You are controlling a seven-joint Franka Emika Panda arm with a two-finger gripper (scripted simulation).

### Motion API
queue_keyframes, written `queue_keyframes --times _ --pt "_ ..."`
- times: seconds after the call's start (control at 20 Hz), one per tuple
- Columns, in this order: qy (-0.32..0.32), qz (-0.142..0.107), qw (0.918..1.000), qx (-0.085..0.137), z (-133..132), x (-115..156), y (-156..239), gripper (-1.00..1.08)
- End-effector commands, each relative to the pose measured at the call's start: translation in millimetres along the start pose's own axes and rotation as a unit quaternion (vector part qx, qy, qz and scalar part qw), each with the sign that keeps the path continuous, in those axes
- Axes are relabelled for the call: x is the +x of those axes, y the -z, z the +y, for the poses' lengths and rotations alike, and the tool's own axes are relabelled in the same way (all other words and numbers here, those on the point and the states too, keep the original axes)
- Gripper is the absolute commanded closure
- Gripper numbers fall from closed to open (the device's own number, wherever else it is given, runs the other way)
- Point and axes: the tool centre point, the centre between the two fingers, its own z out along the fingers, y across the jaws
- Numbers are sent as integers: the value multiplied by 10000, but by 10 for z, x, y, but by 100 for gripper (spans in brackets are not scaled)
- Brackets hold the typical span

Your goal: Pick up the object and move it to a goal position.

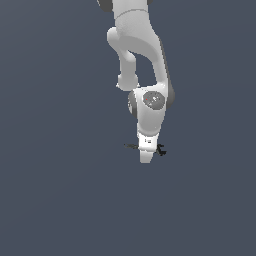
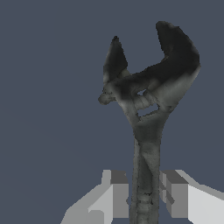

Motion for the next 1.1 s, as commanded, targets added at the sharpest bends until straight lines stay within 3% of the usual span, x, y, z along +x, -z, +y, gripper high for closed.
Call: queue_keyframes --times 0.0,0.55,1.05 --pt "-4 4 10000 0 132 65 167 108" --pt "-21 -3 10000 -3 675 318 799 108" --pt "-26 -11 10000 -5 892 413 1026 108"
